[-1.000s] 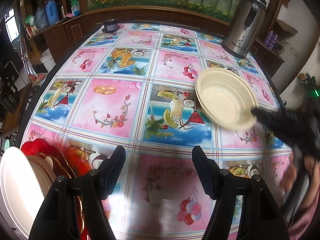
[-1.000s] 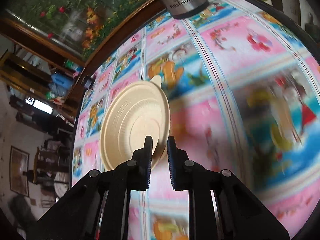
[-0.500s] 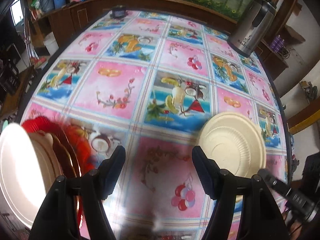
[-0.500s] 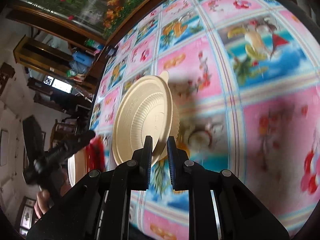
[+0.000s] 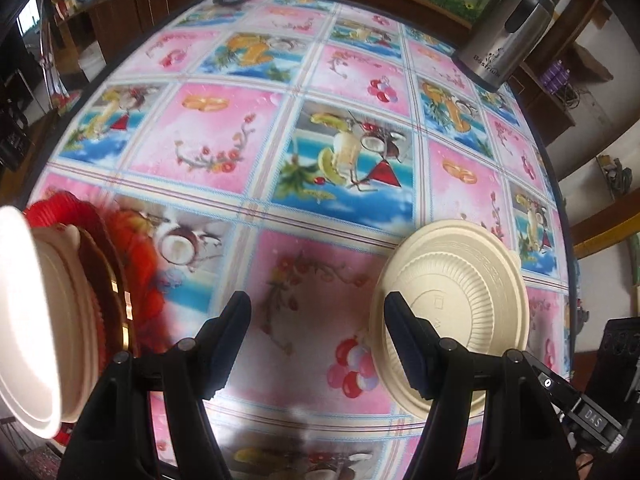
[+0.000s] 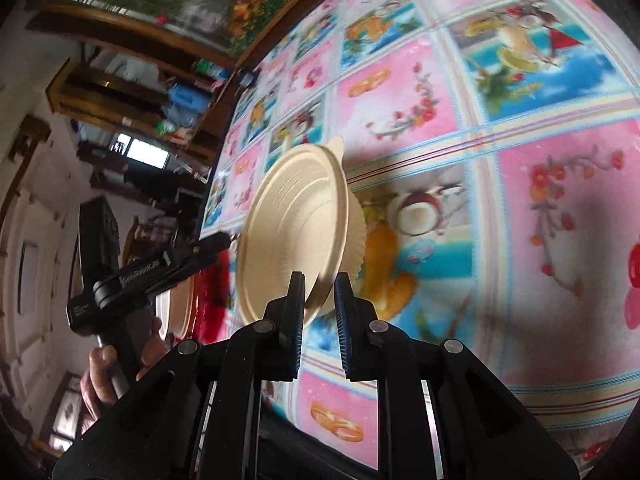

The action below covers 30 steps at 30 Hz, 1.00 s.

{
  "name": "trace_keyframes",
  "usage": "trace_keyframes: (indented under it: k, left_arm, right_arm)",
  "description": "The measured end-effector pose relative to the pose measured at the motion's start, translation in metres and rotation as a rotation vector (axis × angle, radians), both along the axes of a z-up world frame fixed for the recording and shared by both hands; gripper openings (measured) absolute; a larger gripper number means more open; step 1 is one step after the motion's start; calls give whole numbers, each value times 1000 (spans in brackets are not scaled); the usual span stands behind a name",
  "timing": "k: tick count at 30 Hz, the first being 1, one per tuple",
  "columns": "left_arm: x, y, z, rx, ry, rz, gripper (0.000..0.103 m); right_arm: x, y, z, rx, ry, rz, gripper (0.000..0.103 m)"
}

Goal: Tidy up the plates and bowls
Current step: 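Carry the beige paper bowl with the right gripper toward the left gripper's stack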

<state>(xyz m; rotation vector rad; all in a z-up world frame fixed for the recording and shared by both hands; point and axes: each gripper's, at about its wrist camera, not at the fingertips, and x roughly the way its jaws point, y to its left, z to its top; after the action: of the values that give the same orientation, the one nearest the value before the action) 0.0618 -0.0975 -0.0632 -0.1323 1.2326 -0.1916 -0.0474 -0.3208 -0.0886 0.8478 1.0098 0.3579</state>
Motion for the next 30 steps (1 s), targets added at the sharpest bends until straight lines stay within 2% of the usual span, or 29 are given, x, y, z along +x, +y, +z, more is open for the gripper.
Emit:
trace_keyframes:
  k: [6, 10, 16, 25, 28, 30]
  left_arm:
    - [1, -9, -4, -32, 35, -18, 69]
    - [4, -12, -5, -47, 56, -24, 69]
    - [3, -23, -3, -87, 62, -43, 69]
    - [6, -42, -24, -69, 123, -83, 69]
    - [6, -45, -28, -67, 129, -82, 69]
    - [6, -48, -29, -72, 131, -88, 69]
  right_arm:
    - [-3, -15, 9, -2, -42, -35, 25]
    - [1, -16, 9, -38, -30, -34, 25]
    - [2, -15, 2, -24, -13, -10, 25]
    - [3, -17, 1, -21, -17, -4, 25]
    - [1, -23, 2, -27, -21, -19, 37]
    - [0, -27, 4, -25, -30, -33, 41]
